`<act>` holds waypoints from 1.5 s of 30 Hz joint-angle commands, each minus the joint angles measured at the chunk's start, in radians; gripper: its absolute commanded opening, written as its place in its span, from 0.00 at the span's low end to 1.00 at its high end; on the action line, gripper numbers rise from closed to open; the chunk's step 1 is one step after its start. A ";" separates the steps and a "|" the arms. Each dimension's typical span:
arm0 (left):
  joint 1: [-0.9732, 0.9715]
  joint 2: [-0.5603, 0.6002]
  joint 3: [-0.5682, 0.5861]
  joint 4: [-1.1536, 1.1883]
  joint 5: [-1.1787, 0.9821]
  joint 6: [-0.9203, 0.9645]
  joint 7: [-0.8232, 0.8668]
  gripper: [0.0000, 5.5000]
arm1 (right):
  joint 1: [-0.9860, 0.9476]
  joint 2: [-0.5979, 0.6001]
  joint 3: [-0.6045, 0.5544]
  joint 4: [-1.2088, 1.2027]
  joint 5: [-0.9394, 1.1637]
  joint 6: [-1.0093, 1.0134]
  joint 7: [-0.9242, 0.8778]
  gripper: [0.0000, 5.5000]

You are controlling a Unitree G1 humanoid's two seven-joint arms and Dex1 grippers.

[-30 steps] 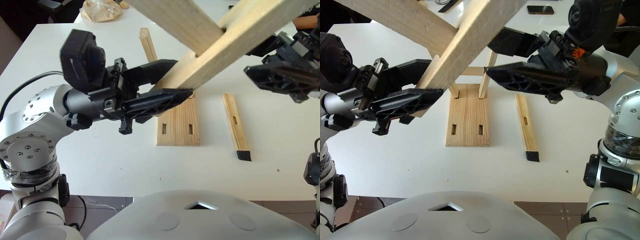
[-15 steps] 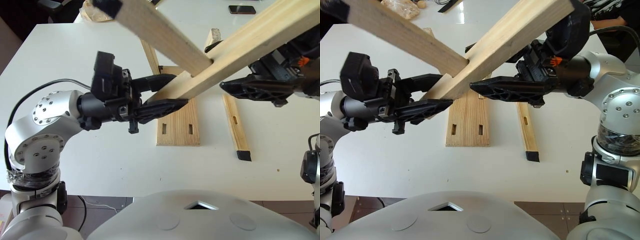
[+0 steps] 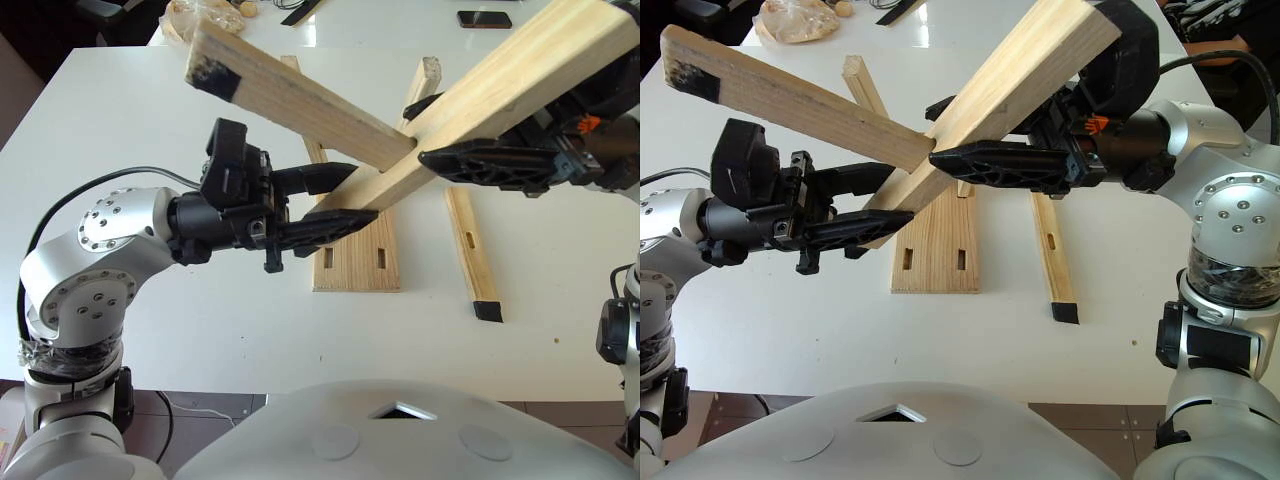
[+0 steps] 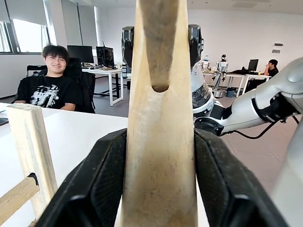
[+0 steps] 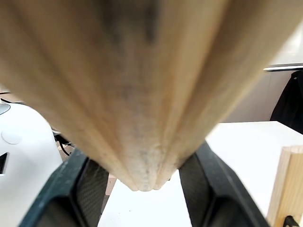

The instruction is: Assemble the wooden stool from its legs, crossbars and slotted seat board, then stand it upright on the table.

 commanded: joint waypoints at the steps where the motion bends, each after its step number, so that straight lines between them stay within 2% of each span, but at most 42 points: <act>1: -0.032 0.002 0.026 0.048 0.010 0.003 0.053 0.54 | -0.067 -0.014 -0.010 0.031 -0.035 -0.017 0.025 0.37; 3: 0.016 0.018 0.044 0.051 0.062 -0.012 0.058 0.60 | -0.085 -0.002 -0.013 0.049 -0.051 -0.024 0.010 0.37; 6: 0.206 0.087 0.104 0.043 0.159 -0.034 -0.046 0.68 | -0.104 -0.018 -0.027 0.066 -0.076 -0.026 0.010 0.37; 9: 0.397 0.121 0.142 0.091 0.304 -0.107 -0.147 0.69 | -0.079 -0.081 -0.038 0.082 -0.146 -0.034 0.055 0.37; 12: 0.475 0.093 0.143 0.140 0.396 -0.172 -0.168 0.69 | 0.055 -0.165 0.013 0.069 -0.318 -0.124 0.154 0.37; 17: 0.504 0.066 0.085 0.176 0.499 -0.239 -0.192 0.69 | 0.232 -0.193 0.015 0.020 -0.367 -0.149 0.229 0.37; 21: 0.496 0.047 0.078 0.197 0.522 -0.252 -0.193 0.69 | 0.320 -0.221 0.069 -0.002 -0.485 -0.242 0.302 0.37; 29: 0.472 0.038 0.048 0.204 0.565 -0.253 -0.207 0.69 | 0.366 -0.178 0.186 0.047 -0.711 -0.425 0.284 0.37; 36: 0.466 0.034 0.006 0.214 0.614 -0.270 -0.214 0.69 | 0.358 -0.158 0.217 0.065 -0.721 -0.443 0.261 0.37; 45: 0.500 0.011 -0.009 0.210 0.659 -0.290 -0.191 0.69 | 0.487 -0.289 0.186 0.003 -0.677 -0.416 0.355 0.36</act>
